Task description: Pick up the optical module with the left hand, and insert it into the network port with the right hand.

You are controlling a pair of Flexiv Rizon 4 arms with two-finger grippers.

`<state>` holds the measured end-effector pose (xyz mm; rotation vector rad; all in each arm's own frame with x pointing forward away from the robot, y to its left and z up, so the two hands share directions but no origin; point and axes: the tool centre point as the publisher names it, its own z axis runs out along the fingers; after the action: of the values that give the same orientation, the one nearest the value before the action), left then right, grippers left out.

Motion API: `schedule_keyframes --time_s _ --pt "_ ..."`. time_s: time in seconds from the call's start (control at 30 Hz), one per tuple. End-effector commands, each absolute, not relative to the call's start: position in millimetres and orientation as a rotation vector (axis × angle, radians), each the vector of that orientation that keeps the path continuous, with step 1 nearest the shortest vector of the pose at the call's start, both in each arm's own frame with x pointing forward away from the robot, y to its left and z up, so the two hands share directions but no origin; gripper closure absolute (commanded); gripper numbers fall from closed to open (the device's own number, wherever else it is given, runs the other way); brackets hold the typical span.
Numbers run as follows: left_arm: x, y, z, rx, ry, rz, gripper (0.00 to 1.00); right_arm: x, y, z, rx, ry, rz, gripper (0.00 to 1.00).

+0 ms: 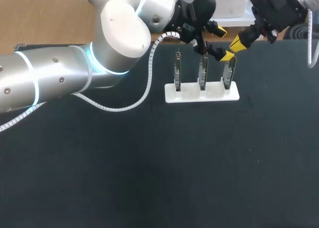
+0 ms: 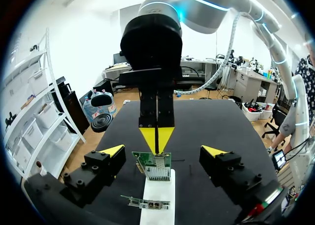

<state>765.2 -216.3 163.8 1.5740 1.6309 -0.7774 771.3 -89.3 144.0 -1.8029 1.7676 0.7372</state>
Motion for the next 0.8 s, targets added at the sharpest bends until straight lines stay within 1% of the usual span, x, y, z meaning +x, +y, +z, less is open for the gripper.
schedule_keyframes --time_s 0.03,0.8 --pt "764.0 -215.3 163.8 1.574 1.63 -0.775 0.0 772.5 -89.5 139.8 -1.802 1.766 0.745 1.0" --pt "764.0 -215.3 163.8 1.574 1.63 -0.775 0.0 772.0 -92.2 133.5 -1.801 1.775 0.76 1.0"
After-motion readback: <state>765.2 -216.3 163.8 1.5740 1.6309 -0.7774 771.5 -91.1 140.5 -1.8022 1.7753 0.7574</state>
